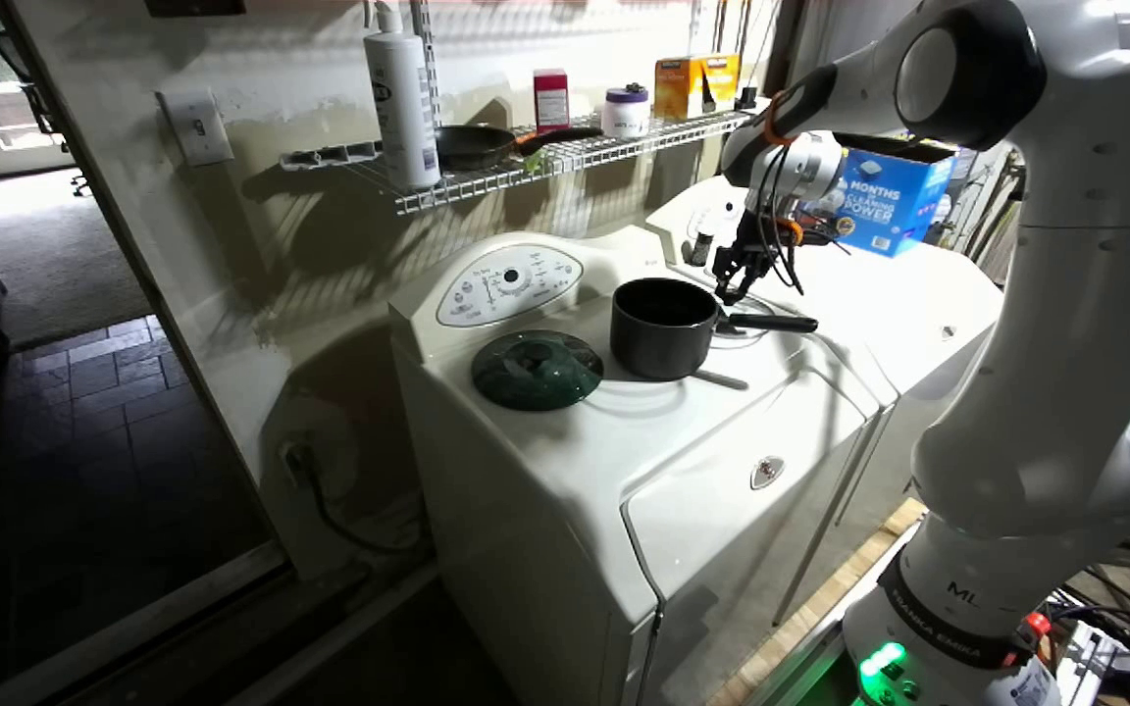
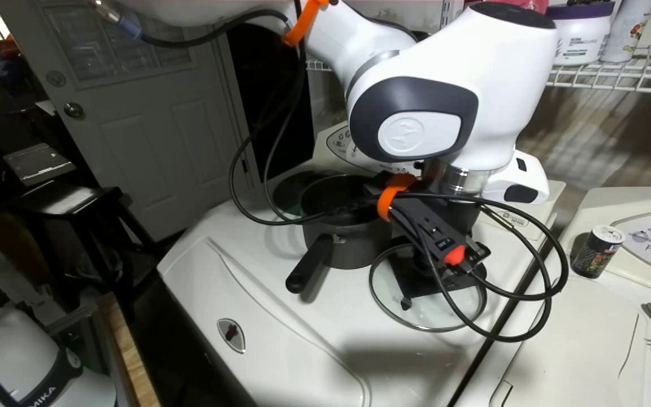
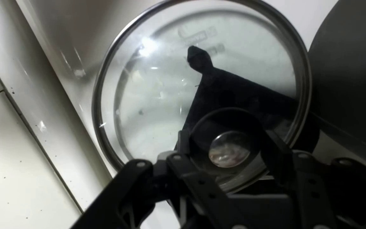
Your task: Remove the spoon from the pot, put it on the pot holder, remove the lid from the pot and put it in the pot holder
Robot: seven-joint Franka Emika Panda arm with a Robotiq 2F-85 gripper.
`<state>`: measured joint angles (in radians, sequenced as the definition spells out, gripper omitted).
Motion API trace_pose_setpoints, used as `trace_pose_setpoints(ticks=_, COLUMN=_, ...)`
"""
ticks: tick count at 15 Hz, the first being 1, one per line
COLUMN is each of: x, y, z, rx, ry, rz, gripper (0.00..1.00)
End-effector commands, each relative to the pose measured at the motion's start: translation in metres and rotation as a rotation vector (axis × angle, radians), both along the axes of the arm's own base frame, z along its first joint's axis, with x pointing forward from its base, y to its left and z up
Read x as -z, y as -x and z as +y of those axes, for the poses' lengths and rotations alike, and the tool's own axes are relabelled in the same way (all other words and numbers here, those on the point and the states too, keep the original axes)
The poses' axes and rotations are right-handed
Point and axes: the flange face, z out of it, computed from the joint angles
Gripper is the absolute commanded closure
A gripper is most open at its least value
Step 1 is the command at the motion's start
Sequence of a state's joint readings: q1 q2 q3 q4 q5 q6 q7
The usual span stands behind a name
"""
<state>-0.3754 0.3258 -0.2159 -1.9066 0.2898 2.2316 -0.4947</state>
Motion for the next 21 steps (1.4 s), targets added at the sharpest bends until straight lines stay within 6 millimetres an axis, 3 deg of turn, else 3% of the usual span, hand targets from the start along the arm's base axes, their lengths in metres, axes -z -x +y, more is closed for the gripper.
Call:
trace_pose_setpoints(ticks=1, x=-0.003, y=-0.004, z=-0.003, rx=0.023, ry=-0.003, rz=-0.025, gripper=0.66)
trace_pose_setpoints(ticks=6, x=-0.002, y=-0.005, z=-0.003, rx=0.023, ry=0.007, rz=-0.028, gripper=0.66)
trace_pose_setpoints(ticks=8, x=-0.001, y=-0.006, z=-0.002, rx=0.021, ry=0.009, rz=-0.026, gripper=0.37)
trace_pose_setpoints(ticks=9, x=-0.001, y=-0.006, z=-0.002, rx=0.020, ry=0.010, rz=-0.025, gripper=0.28)
trace_pose_setpoints(ticks=12, x=-0.003, y=-0.007, z=-0.002, rx=0.019, ry=0.011, rz=-0.029, gripper=0.15)
trace_pose_setpoints(ticks=13, x=-0.004, y=-0.007, z=-0.002, rx=0.017, ry=0.011, rz=-0.029, gripper=0.16)
trace_pose_setpoints(ticks=14, x=-0.008, y=-0.006, z=-0.001, rx=0.015, ry=0.011, rz=-0.029, gripper=0.03)
trace_pose_setpoints(ticks=17, x=-0.029, y=-0.003, z=0.003, rx=0.013, ry=0.030, rz=-0.050, gripper=0.00)
trace_pose_setpoints(ticks=21, x=-0.084, y=0.008, z=0.017, rx=0.003, ry=0.081, rz=-0.110, gripper=0.00)
